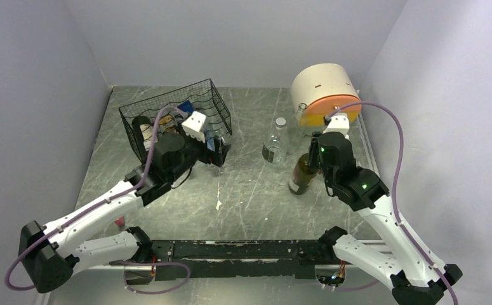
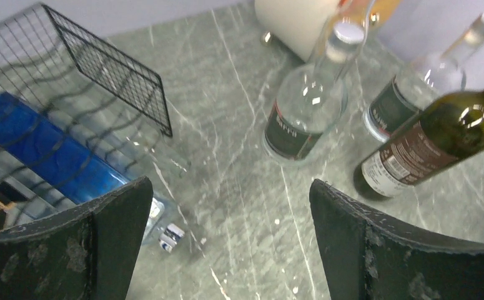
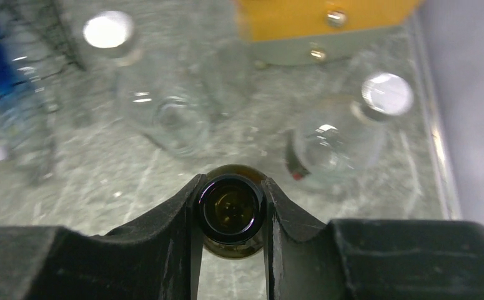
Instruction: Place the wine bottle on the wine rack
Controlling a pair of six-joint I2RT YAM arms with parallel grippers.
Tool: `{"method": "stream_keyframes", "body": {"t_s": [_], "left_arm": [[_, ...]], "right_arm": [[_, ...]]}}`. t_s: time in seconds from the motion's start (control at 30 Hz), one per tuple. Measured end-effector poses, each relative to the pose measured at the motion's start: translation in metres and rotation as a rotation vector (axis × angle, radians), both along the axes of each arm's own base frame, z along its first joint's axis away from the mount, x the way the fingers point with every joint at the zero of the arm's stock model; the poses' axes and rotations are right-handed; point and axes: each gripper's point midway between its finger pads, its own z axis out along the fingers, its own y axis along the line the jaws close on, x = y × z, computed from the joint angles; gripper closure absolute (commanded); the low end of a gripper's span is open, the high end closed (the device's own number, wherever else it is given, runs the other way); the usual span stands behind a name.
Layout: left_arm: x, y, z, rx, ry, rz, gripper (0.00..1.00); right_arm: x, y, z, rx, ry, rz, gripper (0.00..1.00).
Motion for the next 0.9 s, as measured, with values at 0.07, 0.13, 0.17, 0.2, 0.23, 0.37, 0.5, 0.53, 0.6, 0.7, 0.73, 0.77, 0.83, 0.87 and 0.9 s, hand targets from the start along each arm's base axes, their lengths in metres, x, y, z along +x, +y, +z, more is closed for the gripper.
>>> {"method": "stream_keyframes", "body": {"t_s": [0.07, 0.13, 0.17, 0.2, 0.23, 0.37, 0.5, 0.53, 0.6, 0.7, 0.73, 0.77, 0.83, 0.87, 0.9], "left_arm": [[-0.003, -0.005, -0.021, 0.013, 0.017, -0.033, 0.01], [-0.006, -0.009, -0.036, 0.017, 0.028, -0.061, 0.01], [-0.008, -0.012, -0.043, 0.014, 0.03, -0.078, 0.01], [-0.01, -0.014, -0.048, 0.012, 0.032, -0.095, 0.01], [-0.012, -0.017, -0.054, 0.009, 0.033, -0.115, 0.01], [-0.028, -0.032, -0.074, 0.002, 0.031, -0.245, 0.01], [-0.05, -0.047, -0.091, -0.01, 0.02, -0.402, 0.03], [-0.054, -0.05, -0.094, -0.014, 0.016, -0.433, 0.02], [-0.063, -0.056, -0.099, -0.024, 0.009, -0.499, 0.02], [-0.074, -0.064, -0.101, -0.038, 0.0, -0.578, 0.01], [-0.076, -0.066, -0.101, -0.041, -0.005, -0.598, 0.01], [-0.079, -0.068, -0.099, -0.049, -0.013, -0.623, 0.01], [-0.082, -0.069, -0.095, -0.063, -0.034, -0.641, 0.01], [-0.082, -0.069, -0.093, -0.068, -0.041, -0.643, 0.01], [-0.082, -0.069, -0.092, -0.071, -0.048, -0.642, 0.01]], "right_arm": [[0.002, 0.019, 0.003, 0.031, -0.005, 0.104, 1.0], [0.003, 0.036, 0.005, 0.058, -0.006, 0.193, 1.0], [0.003, 0.044, 0.007, 0.072, -0.007, 0.237, 1.0], [0.003, 0.052, 0.007, 0.083, -0.008, 0.278, 1.0], [0.004, 0.059, 0.008, 0.095, -0.007, 0.313, 1.0], [0.004, 0.086, 0.009, 0.135, -0.003, 0.442, 1.0], [0.004, 0.113, 0.008, 0.182, 0.013, 0.565, 1.0], [0.004, 0.12, 0.008, 0.196, 0.016, 0.597, 1.0], [0.002, 0.135, 0.009, 0.228, 0.022, 0.664, 1.0], [0.0, 0.148, 0.012, 0.26, 0.02, 0.729, 1.0], [-0.001, 0.153, 0.014, 0.272, 0.019, 0.754, 1.0], [-0.002, 0.157, 0.015, 0.283, 0.018, 0.775, 1.0], [-0.003, 0.163, 0.019, 0.3, 0.012, 0.806, 1.0], [-0.003, 0.166, 0.022, 0.309, 0.006, 0.817, 1.0], [-0.004, 0.168, 0.025, 0.318, -0.001, 0.827, 1.0]]}}
